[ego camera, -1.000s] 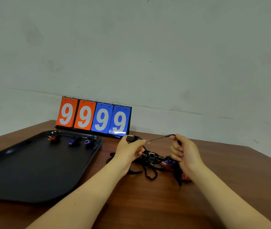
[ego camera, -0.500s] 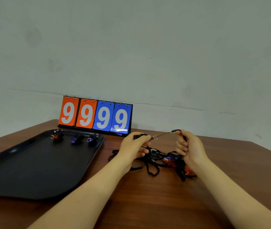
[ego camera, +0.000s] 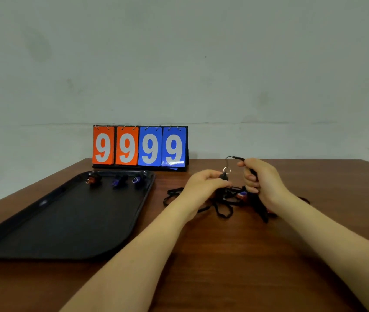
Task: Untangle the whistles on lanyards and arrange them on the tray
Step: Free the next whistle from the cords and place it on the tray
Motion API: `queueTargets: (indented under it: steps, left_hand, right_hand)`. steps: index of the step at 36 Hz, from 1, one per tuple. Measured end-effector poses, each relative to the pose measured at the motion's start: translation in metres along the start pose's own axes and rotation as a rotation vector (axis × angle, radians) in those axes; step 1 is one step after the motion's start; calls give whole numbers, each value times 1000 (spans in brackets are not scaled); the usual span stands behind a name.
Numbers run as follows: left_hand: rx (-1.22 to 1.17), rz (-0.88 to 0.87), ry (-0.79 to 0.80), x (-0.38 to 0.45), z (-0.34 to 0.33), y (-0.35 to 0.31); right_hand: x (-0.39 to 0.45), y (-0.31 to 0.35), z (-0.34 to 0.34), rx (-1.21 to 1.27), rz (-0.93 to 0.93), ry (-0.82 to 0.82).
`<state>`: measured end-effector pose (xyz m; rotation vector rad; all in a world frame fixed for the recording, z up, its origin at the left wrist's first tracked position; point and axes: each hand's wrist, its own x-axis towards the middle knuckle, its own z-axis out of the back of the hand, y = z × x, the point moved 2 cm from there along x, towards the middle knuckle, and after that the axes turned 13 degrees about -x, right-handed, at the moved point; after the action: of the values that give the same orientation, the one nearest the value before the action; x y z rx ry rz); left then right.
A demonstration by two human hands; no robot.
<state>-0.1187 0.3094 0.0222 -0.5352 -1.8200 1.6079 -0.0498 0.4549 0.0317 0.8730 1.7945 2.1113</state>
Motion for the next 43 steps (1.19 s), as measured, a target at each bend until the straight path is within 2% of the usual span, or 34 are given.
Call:
queueTargets:
  steps: [3, 7, 10, 12, 14, 16, 18, 24, 31, 33, 38, 43]
  left_hand:
    - [-245, 29, 24, 2, 1, 1]
    - [-509, 61, -21, 6, 3, 0]
    - [-627, 59, -55, 6, 7, -3]
    - [-655, 47, -78, 7, 11, -4]
    - [-720, 22, -108, 8, 14, -3]
    - [-750, -7, -136, 9, 15, -2]
    - [-724, -37, -157, 11, 16, 1]
    - [-737, -79, -233, 12, 16, 4]
    - [-401, -94, -242, 9, 11, 4]
    - [-348, -110, -224, 7, 9, 3]
    - [-422, -122, -155, 5, 9, -1]
    - [-380, -115, -29, 1, 3, -4]
  right_hand:
    - [-1, 0, -2, -82, 27, 9]
    - [-2, -2, -3, -160, 16, 19]
    - [-4, -2, -5, -244, 11, 38]
    - [-7, -1, -6, -415, 74, 33]
    - [-12, 1, -8, -677, 226, 52]
    - [-16, 0, -13, -886, 347, 140]
    - [-19, -1, -17, -971, 405, 209]
    - [-24, 6, -21, -1007, 500, 224]
    - [-31, 11, -29, -1052, 569, 258]
    - [-32, 13, -30, -972, 557, 234]
    - [-29, 20, -21, -633, 416, 57]
    - [-19, 21, -7, -472, 289, -58]
